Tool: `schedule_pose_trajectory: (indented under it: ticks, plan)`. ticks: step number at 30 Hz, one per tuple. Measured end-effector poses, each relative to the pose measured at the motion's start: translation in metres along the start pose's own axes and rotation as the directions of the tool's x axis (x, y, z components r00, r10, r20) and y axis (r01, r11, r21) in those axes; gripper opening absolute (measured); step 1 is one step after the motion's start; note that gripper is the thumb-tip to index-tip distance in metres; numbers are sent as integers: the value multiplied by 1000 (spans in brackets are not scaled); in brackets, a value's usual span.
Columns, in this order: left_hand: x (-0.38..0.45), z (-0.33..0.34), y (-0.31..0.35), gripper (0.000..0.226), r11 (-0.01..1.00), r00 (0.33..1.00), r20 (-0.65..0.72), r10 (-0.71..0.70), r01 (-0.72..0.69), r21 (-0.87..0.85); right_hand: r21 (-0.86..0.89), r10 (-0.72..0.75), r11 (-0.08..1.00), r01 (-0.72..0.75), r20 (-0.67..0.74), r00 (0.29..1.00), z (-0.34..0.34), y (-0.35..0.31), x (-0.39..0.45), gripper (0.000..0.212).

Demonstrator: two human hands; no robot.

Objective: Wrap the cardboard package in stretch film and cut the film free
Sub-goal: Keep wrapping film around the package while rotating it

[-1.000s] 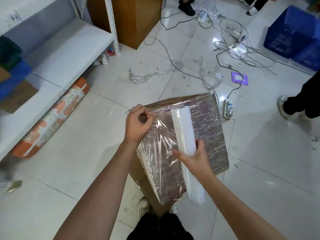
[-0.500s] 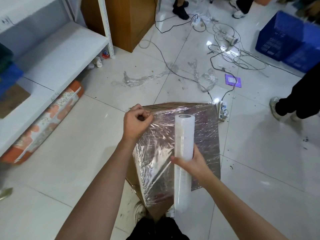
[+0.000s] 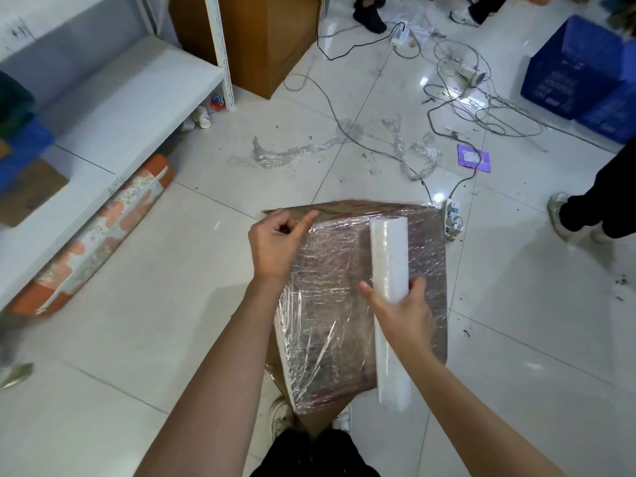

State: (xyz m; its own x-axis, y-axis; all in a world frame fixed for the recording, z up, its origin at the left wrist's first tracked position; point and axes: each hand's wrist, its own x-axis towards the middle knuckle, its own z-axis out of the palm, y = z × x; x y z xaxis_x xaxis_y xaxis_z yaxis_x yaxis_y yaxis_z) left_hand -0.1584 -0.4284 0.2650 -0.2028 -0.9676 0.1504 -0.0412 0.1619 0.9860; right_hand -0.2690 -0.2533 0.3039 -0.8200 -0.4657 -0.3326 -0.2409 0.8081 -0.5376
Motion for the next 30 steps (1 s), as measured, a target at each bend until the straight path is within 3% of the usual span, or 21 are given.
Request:
schedule_pose_trajectory:
  ticks: [6, 10, 14, 18, 21, 22, 25, 30]
  plan:
    - [0, 2, 3, 54, 995, 998, -67, -1, 8, 101, -106, -9, 994, 9, -2, 1000, 1, -2, 5, 79]
    - [-1, 1, 2, 49, 979, 995, -59, 77, -64, 194, -146, -16, 989, 12, -29, 999, 6, -2, 5, 78]
    - [-9, 2, 5, 36, 965, 988, -45, 150, -136, 223, -171, 6, 985, -17, -69, 998, 8, 1, 4, 88]
    - [-16, 1, 19, 17, 971, 991, -45, 125, -113, 210, -167, -2, 986, -8, -56, 998, 5, 4, 3, 88]
    - [-16, 2, 27, 59, 991, 996, -62, -57, 64, 115, -154, -20, 988, 14, -36, 999, 3, 4, 3, 80]
    - [-13, 2, 27, 58, 986, 997, -57, -53, 61, 155, -150, -25, 989, 21, -27, 999, 3, 4, 3, 79]
    - [-6, 1, 19, 21, 887, 990, 2, 139, -125, 444, -135, -25, 991, 24, -11, 1000, 3, 1, 6, 78]
    - [9, 9, 19, 27, 694, 983, 61, 176, -168, 700, -146, -32, 989, 32, 2, 999, 2, -6, 15, 81]
